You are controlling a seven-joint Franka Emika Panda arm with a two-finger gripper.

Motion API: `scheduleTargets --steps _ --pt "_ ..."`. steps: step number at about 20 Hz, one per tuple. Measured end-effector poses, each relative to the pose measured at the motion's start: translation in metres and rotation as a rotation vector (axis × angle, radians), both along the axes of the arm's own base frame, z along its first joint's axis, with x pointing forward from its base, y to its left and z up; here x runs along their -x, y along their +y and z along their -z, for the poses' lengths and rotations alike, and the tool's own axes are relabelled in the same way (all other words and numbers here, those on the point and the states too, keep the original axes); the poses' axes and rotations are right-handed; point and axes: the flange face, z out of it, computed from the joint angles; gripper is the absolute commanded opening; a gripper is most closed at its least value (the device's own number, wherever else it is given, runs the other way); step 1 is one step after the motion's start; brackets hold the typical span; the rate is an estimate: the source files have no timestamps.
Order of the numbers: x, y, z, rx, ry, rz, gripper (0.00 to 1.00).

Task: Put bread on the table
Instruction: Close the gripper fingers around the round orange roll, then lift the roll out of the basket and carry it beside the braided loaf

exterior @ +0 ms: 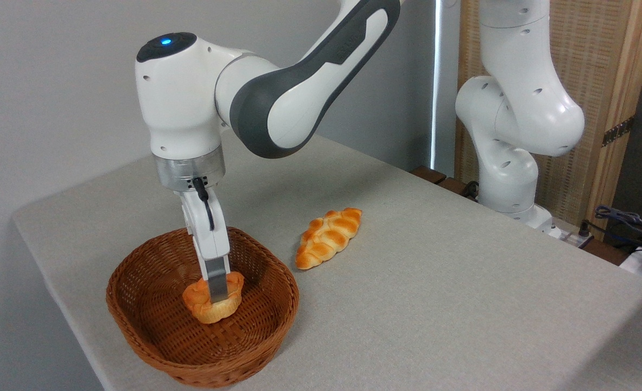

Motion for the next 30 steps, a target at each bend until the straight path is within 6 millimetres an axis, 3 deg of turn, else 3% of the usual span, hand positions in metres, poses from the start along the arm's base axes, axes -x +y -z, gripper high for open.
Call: scheduleTargets --steps 7,16,22,26,30 --pt "0.0 0.001 -0.005 0.012 -0.004 -0.009 0.2" --pt "0.004 0.007 -0.035 0.137 -0.027 -0.119 0.21" --pt "0.02 0.037 -0.066 0.141 -0.005 -0.168 0.22" --pt "0.039 0.062 -0.092 0.141 0.037 -0.196 0.22" --pt "0.063 0.073 -0.108 0.14 0.121 -0.193 0.22"
